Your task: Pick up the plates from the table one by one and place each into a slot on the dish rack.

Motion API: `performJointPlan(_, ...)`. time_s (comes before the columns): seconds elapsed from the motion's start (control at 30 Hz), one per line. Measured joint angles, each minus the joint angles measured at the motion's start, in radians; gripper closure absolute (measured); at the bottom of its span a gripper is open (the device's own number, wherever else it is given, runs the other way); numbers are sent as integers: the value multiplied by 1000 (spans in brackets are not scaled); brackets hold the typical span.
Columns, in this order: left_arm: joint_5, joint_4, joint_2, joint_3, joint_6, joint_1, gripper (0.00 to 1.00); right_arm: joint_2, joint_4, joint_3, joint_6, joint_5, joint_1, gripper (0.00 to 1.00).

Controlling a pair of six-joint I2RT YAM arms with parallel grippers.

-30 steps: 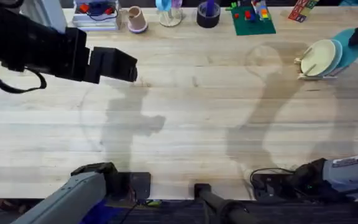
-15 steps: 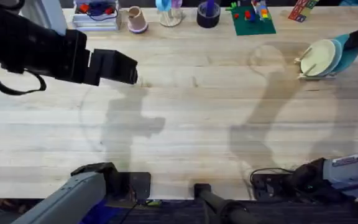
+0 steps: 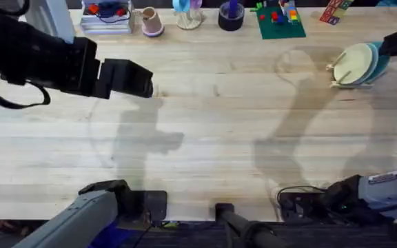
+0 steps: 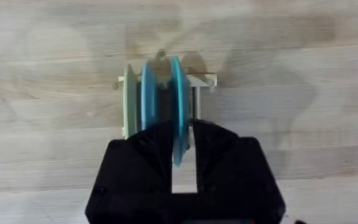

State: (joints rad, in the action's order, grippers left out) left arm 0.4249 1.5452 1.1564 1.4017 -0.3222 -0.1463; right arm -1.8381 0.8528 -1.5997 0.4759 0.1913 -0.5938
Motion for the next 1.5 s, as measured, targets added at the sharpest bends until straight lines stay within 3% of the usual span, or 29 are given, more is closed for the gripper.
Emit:
performJointPlan(0.37,0,0,0,0,0,0,7,15,-4,0,0,0,0,766)
performJointPlan(0.67,0,0,0,0,0,0,8,186,91,-34,-1,0,0,720)
performJointPlan(0.83,0,0,0,0,0,0,7,301,189,-42,-33,4,5,569)
performJointPlan(0.87,0,0,0,0,0,0,7,319,205,-42,-43,4,8,497)
performJointPlan(1.0,0,0,0,0,0,0,7,382,262,-42,-65,19,43,40)
performJointPlan(1.5,0,-4,0,0,0,0,7,539,569,-42,-103,80,314,7)
